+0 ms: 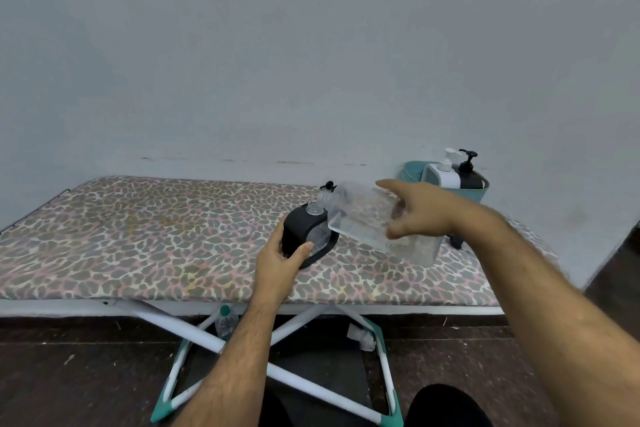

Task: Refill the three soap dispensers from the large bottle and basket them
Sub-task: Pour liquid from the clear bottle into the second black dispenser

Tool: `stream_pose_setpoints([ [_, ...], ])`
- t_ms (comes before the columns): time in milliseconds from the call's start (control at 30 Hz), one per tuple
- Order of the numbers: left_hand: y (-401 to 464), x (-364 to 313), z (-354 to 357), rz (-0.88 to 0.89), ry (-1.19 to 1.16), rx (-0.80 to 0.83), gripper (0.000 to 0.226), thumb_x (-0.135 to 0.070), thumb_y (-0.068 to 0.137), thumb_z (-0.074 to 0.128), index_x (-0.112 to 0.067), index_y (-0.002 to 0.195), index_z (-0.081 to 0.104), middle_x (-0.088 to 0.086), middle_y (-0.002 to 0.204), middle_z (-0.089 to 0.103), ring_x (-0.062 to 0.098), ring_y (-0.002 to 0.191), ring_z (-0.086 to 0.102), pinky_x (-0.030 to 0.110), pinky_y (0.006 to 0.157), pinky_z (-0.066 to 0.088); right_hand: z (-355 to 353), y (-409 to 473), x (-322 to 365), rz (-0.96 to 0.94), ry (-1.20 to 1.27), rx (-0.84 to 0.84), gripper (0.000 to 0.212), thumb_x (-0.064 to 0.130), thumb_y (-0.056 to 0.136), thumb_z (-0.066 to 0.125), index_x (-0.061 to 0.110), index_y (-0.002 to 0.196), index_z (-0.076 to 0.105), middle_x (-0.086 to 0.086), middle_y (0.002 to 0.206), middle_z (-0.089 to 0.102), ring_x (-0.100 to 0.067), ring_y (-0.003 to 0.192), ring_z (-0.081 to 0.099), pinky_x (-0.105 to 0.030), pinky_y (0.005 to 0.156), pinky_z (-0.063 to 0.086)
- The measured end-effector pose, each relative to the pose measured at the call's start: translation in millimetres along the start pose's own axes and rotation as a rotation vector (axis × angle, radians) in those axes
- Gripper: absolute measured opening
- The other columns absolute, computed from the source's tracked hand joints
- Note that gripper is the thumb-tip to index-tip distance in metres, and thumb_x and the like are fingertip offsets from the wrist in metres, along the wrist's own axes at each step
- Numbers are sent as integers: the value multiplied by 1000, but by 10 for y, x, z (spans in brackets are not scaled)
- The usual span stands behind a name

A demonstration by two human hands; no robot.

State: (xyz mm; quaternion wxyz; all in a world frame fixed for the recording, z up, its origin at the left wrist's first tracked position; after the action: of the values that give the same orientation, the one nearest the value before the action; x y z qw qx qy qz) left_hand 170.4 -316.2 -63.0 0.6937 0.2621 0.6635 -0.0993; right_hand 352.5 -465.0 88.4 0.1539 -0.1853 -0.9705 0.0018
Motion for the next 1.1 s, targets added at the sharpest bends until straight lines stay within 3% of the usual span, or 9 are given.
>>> stream_pose_setpoints([
  [67,0,2,0,14,20,-8,63,-18,88,73,-28,144,48,-18,125,63,-2,112,62,20,90,54,145,-29,-145,14,98,-46,84,31,76,79,26,149,37,1,117,63,-16,102,60,-31,86,46],
  [200,21,3,-15,39,70,-38,62,-22,86,74,-31,142,50,-9,128,62,3,114,61,21,89,55,469,-58,-521,64,455,-129,62,24,72,84,30,124,51,2,109,67,-11,91,66,-35,84,54],
  [300,17,10,-22,31,62,-57,62,-22,85,76,-33,140,51,-8,128,62,4,112,62,30,91,57,661,-92,-777,116,663,-279,53,17,72,84,27,111,49,-1,108,68,-17,94,67,-36,80,55],
  [433,-4,22,-33,5,61,-123,63,-21,82,79,-26,138,51,-4,130,57,5,109,61,35,93,56,845,-104,-1118,216,840,-512,56,22,72,86,25,110,45,0,109,66,-22,100,64,-43,86,55],
  [700,9,58,-53,0,122,-169,66,-24,79,81,-24,137,50,0,126,59,16,113,61,40,96,55,936,-169,-1446,361,858,-833,63,22,71,89,24,113,42,2,111,65,-16,104,62,-41,95,51],
  [967,-8,20,-48,1,83,-196,61,-17,79,81,-27,128,48,-4,119,59,8,107,60,20,86,50,929,-158,-1515,409,794,-964,63,22,74,87,26,117,41,2,116,62,-14,102,61,-33,94,50],
  [1100,2,34,-51,1,92,-190,60,-18,80,81,-26,129,49,-2,122,61,10,109,61,25,91,51,910,-127,-1571,431,760,-970,68,23,75,86,21,126,42,0,120,62,-13,103,60,-28,91,47],
])
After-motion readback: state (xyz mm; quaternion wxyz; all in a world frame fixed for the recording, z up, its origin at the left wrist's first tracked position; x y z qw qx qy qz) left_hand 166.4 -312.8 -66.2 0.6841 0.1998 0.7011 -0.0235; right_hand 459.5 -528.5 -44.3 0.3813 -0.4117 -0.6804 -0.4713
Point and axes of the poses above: each hand's wrist, its own y-axis towards the middle knuckle, its own z-axis out of the palm, x = y × z, the point moved 6 cm from there along y, towards the middle knuckle
